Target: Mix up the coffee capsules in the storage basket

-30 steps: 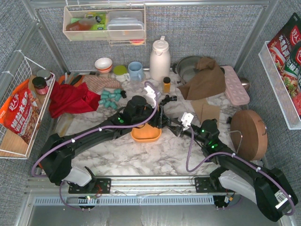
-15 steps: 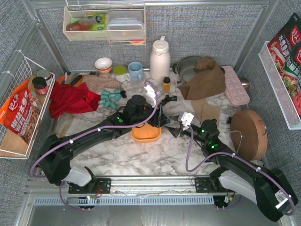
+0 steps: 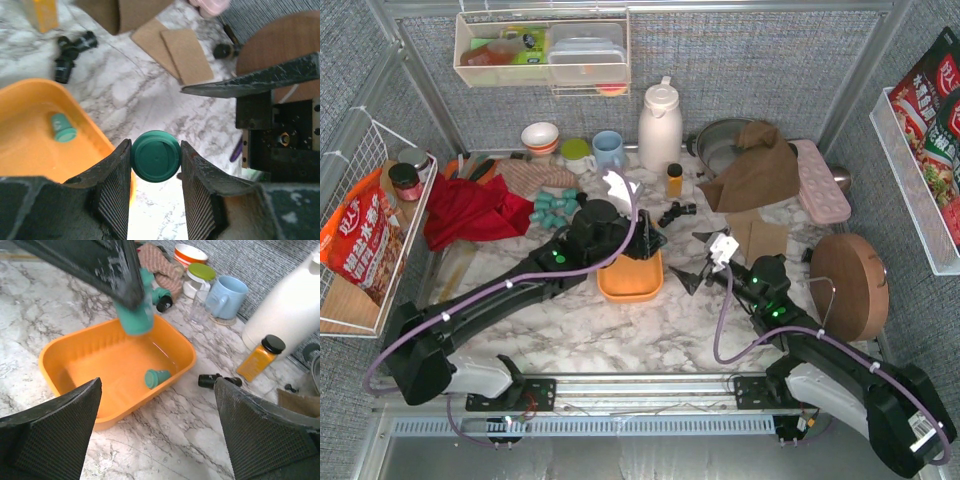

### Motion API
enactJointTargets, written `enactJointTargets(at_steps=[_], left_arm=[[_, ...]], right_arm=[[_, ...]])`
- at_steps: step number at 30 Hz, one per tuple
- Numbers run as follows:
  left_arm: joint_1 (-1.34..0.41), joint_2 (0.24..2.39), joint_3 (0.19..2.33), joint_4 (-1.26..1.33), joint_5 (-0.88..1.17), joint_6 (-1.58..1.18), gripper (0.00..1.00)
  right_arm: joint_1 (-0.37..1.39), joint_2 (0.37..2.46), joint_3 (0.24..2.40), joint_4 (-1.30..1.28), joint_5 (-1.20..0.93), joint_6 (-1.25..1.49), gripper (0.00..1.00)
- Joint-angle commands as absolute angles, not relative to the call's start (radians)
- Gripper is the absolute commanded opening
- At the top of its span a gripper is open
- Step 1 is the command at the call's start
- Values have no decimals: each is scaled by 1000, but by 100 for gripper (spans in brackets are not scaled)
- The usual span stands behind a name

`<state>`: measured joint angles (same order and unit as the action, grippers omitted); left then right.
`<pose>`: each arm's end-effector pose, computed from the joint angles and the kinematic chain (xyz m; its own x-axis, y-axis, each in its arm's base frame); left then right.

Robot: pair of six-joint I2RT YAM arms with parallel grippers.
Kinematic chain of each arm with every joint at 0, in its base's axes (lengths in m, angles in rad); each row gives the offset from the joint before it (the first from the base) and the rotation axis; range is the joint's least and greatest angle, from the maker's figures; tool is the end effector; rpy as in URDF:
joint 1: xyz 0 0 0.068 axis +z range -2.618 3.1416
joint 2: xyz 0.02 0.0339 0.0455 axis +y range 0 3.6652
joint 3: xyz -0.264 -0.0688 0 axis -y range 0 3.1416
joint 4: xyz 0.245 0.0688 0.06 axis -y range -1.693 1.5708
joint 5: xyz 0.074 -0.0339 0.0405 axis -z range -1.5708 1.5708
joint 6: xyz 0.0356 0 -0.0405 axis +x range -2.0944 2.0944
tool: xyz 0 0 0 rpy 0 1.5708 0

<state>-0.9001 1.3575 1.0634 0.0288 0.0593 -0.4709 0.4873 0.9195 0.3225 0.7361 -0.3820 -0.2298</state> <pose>0.1983 -0.2533 0.3292 -0.5161 -0.0781 -0.8529 0.6546 0.6062 -0.4517 0.1725 0.1065 0.2502 0.2926 -0.0842 -0.9525 -0.7128 0.6448 -0.2759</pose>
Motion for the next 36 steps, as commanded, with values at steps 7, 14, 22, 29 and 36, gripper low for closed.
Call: enactJointTargets(at_steps=[7,14,22,29,36], left_arm=[[-868,1279,974,32,-289,-522,34],[-849,1345,941,40,-291,-556,35],[-814,1500,927,139,-362,-568,36],[-779,1655,943,300,-398,-549,36],[-770,1785,984,386,-408,-552,38]], right_arm=[[485,861,356,618,-91,-194,99],[445,812,345,587,182,20,99],[350,880,450,358,304,271,99],[346,877,439,373,309,269,99],[345,893,443,370,301,270,99]])
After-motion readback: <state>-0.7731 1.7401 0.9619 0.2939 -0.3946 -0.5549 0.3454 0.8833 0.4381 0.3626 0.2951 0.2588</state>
